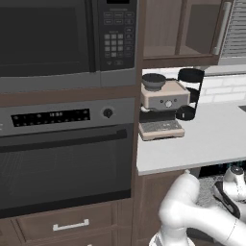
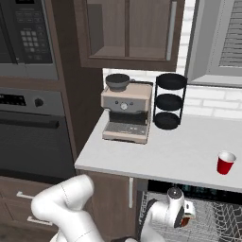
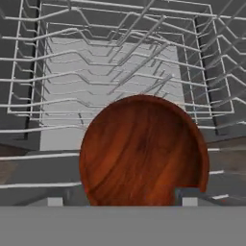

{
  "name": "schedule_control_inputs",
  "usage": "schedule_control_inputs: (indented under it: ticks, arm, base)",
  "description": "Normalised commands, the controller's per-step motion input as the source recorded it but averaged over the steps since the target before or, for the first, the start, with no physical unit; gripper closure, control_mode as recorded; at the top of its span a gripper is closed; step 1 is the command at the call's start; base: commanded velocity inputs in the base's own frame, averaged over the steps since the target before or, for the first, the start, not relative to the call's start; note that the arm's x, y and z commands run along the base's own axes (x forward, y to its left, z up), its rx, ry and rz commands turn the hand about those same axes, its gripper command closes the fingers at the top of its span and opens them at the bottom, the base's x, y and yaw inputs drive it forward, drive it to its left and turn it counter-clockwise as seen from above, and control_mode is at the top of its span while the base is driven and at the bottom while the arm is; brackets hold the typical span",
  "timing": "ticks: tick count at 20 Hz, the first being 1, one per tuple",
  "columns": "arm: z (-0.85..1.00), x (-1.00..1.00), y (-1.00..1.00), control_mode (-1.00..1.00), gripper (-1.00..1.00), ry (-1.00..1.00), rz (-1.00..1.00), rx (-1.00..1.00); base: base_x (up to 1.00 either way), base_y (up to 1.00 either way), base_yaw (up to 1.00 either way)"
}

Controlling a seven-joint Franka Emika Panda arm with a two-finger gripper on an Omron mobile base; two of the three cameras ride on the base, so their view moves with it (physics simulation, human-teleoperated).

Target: Pick up the cup and bowl from the counter, place them in the dishwasher, and close the dishwasher door.

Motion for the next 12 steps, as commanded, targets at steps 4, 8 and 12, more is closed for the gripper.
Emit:
schedule_control_inputs:
  ticks: [4, 8, 12]
  arm:
    - [0.28, -0.23, -0.19, -1.0, -1.0, -0.04, -0.03, 0.01]
    - [0.91, -0.17, -0.29, -1.0, -1.0, -0.05, -0.04, 0.03]
    - [1.0, -0.16, -0.42, -1.0, -1.0, 0.0, -0.01, 0.04]
  base:
    - [0.0, 0.0, 0.0]
    - [0.0, 0.0, 0.0]
    - [0.0, 0.0, 0.0]
